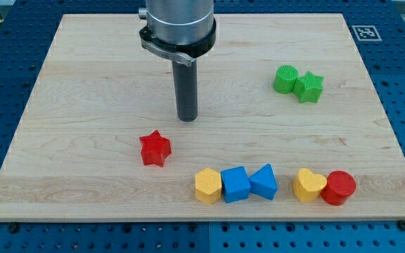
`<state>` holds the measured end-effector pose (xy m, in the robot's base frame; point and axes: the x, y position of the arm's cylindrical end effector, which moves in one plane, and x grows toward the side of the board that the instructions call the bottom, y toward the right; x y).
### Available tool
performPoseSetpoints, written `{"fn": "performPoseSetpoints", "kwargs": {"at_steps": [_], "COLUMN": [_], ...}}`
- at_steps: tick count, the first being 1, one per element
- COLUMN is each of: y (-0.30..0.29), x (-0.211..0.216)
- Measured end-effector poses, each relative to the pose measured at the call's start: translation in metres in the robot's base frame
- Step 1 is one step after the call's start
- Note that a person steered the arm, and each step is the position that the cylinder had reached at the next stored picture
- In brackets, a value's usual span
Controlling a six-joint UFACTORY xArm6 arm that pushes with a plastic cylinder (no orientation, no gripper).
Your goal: Move the red star towards the down
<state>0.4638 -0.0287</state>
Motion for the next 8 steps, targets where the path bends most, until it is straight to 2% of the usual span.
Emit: {"fn": "performPoseSetpoints", "kwargs": {"at_steps": [3,4,6,8], "y": [-0.001,-0.009,-0.03,-0.045], "x": [0.047,0.048,0.025,0.026]}}
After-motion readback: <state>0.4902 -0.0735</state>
